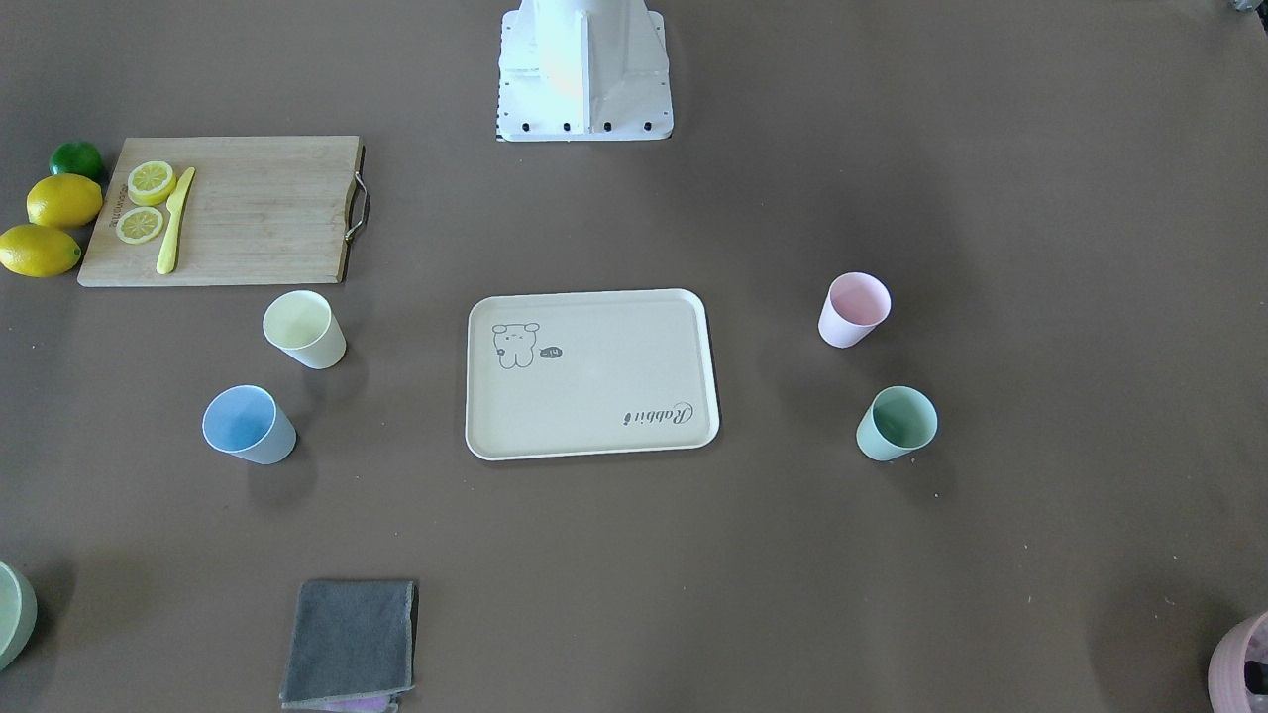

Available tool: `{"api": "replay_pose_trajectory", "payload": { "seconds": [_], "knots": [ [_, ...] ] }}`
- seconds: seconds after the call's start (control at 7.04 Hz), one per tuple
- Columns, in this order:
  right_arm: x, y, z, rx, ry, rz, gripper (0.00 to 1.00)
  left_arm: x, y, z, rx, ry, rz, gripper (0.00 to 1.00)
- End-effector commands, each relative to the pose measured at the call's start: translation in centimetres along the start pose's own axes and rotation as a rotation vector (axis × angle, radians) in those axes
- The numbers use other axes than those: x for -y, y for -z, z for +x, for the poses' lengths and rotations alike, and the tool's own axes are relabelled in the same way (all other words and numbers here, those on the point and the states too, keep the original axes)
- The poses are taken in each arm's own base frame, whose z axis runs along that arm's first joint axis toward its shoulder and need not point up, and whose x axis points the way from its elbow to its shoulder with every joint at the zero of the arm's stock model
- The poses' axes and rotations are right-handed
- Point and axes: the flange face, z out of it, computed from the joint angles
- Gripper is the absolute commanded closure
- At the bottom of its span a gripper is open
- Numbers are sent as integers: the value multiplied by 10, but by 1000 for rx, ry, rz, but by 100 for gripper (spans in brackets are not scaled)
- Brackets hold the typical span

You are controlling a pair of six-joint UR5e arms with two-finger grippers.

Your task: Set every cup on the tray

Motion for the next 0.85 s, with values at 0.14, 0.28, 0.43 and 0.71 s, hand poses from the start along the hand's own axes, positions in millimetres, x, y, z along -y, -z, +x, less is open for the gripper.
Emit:
{"api": "replay_pose_trajectory", "payload": {
  "seconds": [0.14,0.28,0.43,0.71],
  "knots": [
    [24,-44,-57,49,-53,-63,0,5,-56,48,-76,107,-59,0],
    [35,-64,-88,42,-57,-74,0,5,-79,70,-103,155,-99,1],
    [38,-81,-111,55,-79,-102,0,14,-98,94,-82,165,-102,0],
    [37,-104,-150,45,-234,-127,0,38,-165,180,-90,253,-150,3]
  ]
}}
